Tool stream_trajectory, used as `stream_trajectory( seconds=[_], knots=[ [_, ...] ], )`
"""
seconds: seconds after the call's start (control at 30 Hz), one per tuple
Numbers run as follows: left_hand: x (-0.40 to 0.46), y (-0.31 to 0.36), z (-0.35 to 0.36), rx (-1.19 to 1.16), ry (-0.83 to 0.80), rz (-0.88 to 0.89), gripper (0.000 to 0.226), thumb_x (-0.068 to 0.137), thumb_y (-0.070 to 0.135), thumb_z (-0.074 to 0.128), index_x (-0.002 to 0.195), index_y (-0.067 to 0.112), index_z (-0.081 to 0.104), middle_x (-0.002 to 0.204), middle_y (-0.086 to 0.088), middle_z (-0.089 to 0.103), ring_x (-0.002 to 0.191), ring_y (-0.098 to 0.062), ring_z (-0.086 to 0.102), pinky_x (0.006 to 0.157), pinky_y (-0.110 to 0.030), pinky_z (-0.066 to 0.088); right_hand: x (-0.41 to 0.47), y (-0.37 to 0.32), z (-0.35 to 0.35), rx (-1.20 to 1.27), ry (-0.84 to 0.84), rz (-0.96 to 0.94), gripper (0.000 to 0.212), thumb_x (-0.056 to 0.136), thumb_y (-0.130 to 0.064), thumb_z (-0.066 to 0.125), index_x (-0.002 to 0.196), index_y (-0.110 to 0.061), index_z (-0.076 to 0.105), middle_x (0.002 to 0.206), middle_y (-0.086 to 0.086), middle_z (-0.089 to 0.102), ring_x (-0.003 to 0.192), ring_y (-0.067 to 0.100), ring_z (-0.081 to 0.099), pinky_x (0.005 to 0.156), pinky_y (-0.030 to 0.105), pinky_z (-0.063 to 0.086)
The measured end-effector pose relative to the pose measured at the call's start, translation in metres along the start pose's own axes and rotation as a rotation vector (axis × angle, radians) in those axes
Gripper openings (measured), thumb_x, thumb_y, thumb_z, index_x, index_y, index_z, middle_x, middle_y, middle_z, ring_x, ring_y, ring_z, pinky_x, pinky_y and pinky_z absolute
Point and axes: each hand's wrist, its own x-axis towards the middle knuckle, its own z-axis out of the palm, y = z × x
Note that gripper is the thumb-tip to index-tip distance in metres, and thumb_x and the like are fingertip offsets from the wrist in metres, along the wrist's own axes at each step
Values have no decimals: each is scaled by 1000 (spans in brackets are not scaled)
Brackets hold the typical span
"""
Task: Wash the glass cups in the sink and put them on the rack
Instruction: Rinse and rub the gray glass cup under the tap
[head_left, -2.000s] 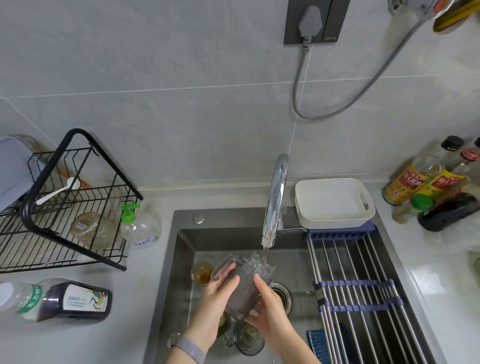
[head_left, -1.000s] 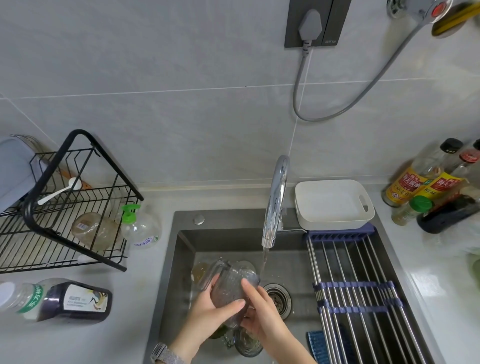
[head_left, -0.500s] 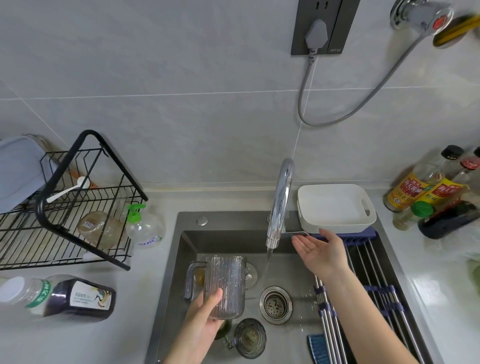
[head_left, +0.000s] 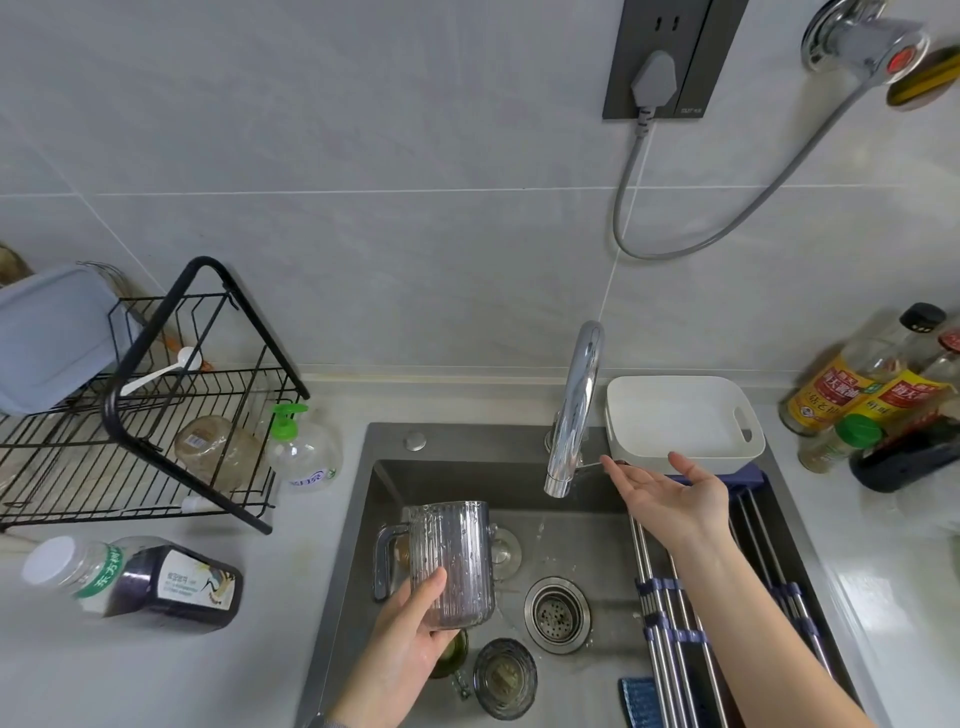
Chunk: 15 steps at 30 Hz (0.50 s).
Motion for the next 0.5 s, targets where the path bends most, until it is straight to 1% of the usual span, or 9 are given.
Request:
stream_trajectory(
  seconds=[0.07, 0.1, 0.2, 0.27, 0.3, 0.33, 0.4, 0.43, 0.5],
  knots=[
    [0, 1, -1, 10, 20, 7, 112, 34, 32, 99, 131, 4, 52, 122, -19, 66, 115, -33, 62, 84, -37, 58, 1, 3, 0, -1, 4, -15, 65, 96, -15, 39, 149, 6, 8, 156, 30, 12, 142, 47, 21, 116, 51, 25],
    [0, 1, -1, 19, 26, 10, 112, 33, 33, 99, 131, 4, 52, 122, -19, 66, 114, -32, 63, 84, -36, 58, 2, 4, -1, 2, 2, -20, 65, 95, -14, 40, 149, 5, 8, 156, 29, 13, 142, 47, 21, 116, 51, 25],
    [-1, 2, -1, 49, 21, 10, 112, 33, 36, 99, 131, 8, 52, 123, -17, 66, 118, -32, 60, 92, -39, 53, 7, 6, -6, 7, -21, -38, 63, 96, -13, 39, 149, 4, 12, 154, 29, 18, 141, 46, 24, 115, 51, 28],
    [-1, 2, -2, 58, 11, 10, 111, 35, 36, 99, 132, 9, 52, 124, -16, 65, 120, -32, 59, 96, -41, 48, 8, 15, -12, -58, -15, -68, 55, 97, -11, 36, 148, 4, 20, 150, 28, 31, 139, 42, 31, 114, 48, 31],
    [-1, 1, -2, 63, 5, 11, 110, 36, 36, 98, 133, 10, 51, 125, -15, 65, 120, -32, 58, 97, -41, 47, 8, 23, -17, -145, 2, -85, 52, 98, -9, 35, 148, 3, 24, 148, 26, 36, 138, 39, 34, 113, 46, 32],
    [-1, 1, -2, 68, 0, 11, 109, 37, 36, 98, 133, 11, 51, 125, -15, 65, 121, -32, 58, 97, -41, 48, 8, 33, -24, -263, 17, -98, 51, 98, -6, 35, 148, 0, 26, 149, 22, 37, 138, 37, 36, 113, 45, 32],
    [-3, 2, -2, 89, -8, 25, 106, 39, 38, 97, 132, 12, 52, 125, -14, 65, 121, -32, 59, 95, -40, 50, 3, 60, -41, -539, 15, -73, 52, 97, -3, 42, 148, -6, 31, 147, 17, 41, 134, 34, 41, 110, 43, 36],
    [-4, 2, -2, 110, -19, 39, 104, 42, 38, 96, 132, 11, 52, 125, -14, 65, 120, -31, 59, 96, -40, 50, -3, 75, -48, -676, -5, -34, 52, 94, -6, 50, 145, -8, 37, 142, 15, 49, 129, 33, 48, 106, 42, 40],
    [-7, 2, -1, 165, -38, 68, 99, 47, 39, 94, 132, 9, 53, 125, -15, 65, 119, -30, 60, 101, -42, 47, -20, 101, -58, -926, -71, 22, 57, 79, -19, 71, 132, -9, 52, 122, 11, 65, 114, 30, 60, 98, 41, 48]
  ],
)
